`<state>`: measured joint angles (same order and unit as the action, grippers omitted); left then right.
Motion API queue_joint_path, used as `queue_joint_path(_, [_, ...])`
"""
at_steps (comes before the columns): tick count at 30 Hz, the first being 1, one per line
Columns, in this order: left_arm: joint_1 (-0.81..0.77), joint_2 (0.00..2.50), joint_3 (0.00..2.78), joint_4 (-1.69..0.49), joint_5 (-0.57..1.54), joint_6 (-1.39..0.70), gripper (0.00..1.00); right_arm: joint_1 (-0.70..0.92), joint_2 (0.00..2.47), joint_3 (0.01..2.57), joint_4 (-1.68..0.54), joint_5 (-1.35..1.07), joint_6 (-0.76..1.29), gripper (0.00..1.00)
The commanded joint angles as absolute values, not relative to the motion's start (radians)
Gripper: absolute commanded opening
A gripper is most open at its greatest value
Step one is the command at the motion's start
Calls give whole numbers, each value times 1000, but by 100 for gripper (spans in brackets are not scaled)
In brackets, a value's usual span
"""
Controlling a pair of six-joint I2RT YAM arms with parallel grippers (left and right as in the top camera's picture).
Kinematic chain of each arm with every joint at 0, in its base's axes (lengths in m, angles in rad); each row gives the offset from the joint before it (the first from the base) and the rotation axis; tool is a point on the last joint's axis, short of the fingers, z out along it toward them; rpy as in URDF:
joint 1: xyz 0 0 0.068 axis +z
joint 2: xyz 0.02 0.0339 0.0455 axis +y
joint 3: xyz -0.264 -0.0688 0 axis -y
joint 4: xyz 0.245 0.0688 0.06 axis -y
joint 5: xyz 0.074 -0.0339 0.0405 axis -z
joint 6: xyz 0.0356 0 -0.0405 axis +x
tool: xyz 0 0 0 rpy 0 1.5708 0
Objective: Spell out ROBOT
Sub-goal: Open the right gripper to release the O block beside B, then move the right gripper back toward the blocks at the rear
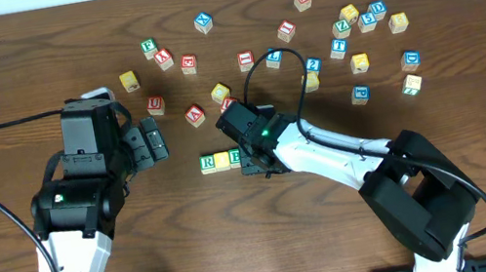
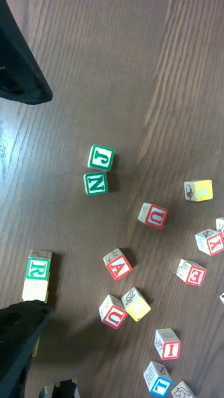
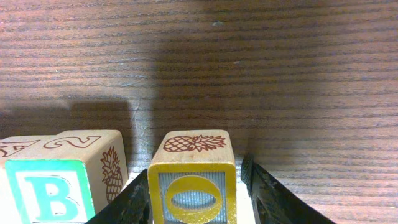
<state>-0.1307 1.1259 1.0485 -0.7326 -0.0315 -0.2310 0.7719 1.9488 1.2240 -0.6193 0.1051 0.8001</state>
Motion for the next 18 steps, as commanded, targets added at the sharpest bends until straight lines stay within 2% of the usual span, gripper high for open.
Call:
queue_joint_path(1, [-125, 1126, 1068, -733, -33, -221, 98, 778, 1962, 1243, -625, 124, 799, 44])
queue_joint_path(10, [-125, 1126, 1068, -733, -33, -221, 98, 778, 1928, 1298, -690, 169, 799, 42])
queue_joint_path(18, [-125, 1126, 1068, -733, -33, -221, 98, 778, 1922, 1492, -853, 306, 788, 43])
